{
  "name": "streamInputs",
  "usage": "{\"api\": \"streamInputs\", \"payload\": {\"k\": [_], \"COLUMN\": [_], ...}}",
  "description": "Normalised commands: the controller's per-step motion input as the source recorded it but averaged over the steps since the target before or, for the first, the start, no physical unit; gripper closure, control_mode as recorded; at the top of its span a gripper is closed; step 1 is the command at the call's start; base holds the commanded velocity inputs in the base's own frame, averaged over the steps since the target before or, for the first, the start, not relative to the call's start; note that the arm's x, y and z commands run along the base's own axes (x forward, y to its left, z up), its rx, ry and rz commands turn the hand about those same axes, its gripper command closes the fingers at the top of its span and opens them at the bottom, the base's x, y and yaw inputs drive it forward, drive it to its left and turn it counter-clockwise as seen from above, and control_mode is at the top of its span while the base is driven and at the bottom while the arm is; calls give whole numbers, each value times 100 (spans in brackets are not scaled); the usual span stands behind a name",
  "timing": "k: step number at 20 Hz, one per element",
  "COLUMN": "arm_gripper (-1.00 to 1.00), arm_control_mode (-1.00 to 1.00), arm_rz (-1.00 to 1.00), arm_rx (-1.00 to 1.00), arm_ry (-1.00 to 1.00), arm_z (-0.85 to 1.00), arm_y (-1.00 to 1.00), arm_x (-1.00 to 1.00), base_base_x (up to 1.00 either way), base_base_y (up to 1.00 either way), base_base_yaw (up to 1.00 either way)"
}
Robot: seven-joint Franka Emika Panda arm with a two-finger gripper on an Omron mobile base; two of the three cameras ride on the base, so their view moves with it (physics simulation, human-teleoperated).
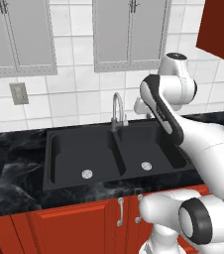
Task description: Rinse each bowl for a few seconds and place them down in the sink or on the counter.
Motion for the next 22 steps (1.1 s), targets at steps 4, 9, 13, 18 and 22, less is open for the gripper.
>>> {"api": "streamInputs", "payload": {"k": [4,9,13,18,22], "arm_gripper": [-100,-100,-100,-100,-100], "arm_control_mode": [-100,-100,-100,-100,-100], "arm_rz": [0,0,0,0,1], "arm_rx": [0,0,0,0,0], "arm_ry": [-3,-23,-23,-14,-7], "arm_z": [0,0,0,-1,0], "arm_y": [0,0,-2,-11,-18], "arm_x": [-9,-13,-7,0,0], "base_base_x": [0,0,0,0,0], "base_base_y": [0,0,0,0,0], "base_base_yaw": [0,0,0,0,0]}}
